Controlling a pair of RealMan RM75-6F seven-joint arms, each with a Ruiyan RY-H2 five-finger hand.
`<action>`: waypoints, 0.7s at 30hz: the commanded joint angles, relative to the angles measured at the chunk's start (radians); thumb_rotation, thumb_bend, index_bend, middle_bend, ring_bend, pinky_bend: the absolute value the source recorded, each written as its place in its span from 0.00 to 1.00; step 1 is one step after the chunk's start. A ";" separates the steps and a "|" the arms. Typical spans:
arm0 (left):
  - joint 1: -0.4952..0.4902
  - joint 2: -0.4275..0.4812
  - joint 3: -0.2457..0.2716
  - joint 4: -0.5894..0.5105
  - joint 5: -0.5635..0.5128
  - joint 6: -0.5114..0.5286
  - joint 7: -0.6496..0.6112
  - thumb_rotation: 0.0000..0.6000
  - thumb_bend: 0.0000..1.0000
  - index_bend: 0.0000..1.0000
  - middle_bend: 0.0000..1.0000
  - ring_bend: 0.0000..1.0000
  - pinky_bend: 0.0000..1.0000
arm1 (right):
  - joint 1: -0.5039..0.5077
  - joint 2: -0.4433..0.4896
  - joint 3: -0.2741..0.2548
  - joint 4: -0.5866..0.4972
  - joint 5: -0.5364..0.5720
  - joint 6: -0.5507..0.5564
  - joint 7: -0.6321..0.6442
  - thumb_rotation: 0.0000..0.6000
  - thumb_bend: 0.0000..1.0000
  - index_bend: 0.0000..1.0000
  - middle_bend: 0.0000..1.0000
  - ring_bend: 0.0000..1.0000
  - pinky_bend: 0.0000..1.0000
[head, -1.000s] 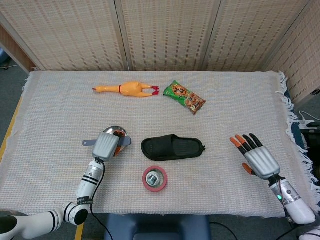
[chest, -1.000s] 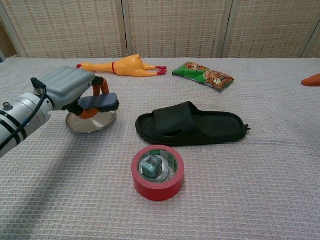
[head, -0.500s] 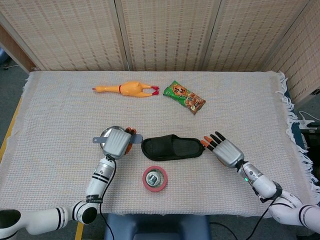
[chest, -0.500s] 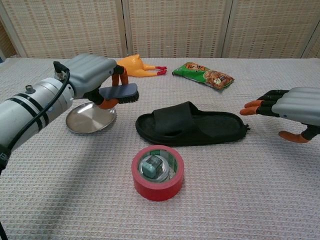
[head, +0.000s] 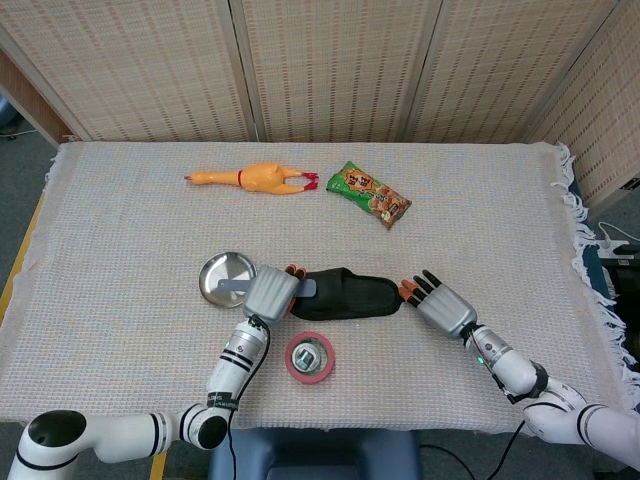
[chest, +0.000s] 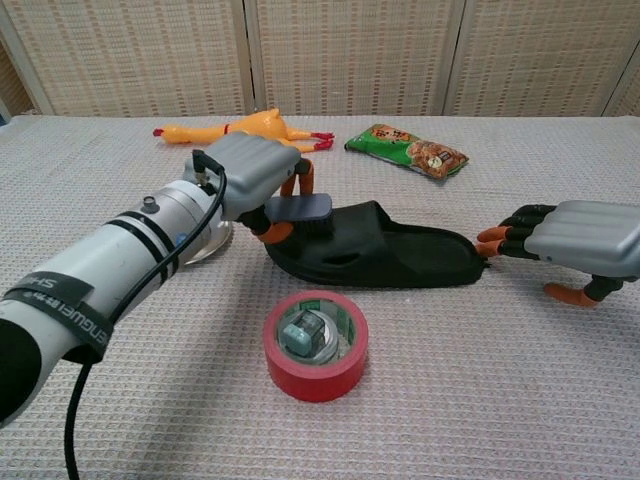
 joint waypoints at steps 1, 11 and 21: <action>-0.018 -0.039 0.002 0.031 0.000 0.015 0.010 1.00 0.80 0.72 0.90 0.80 1.00 | 0.004 -0.004 -0.003 0.001 0.002 0.002 -0.005 1.00 0.47 0.09 0.02 0.00 0.00; -0.064 -0.135 0.008 0.147 0.080 0.053 -0.014 1.00 0.78 0.72 0.90 0.80 1.00 | 0.023 -0.024 -0.016 0.006 0.004 0.007 0.007 1.00 0.47 0.09 0.02 0.00 0.00; -0.040 -0.129 0.016 0.200 0.080 0.048 -0.046 1.00 0.79 0.72 0.90 0.80 1.00 | 0.028 -0.014 -0.029 -0.001 0.005 0.029 0.013 1.00 0.47 0.09 0.02 0.00 0.00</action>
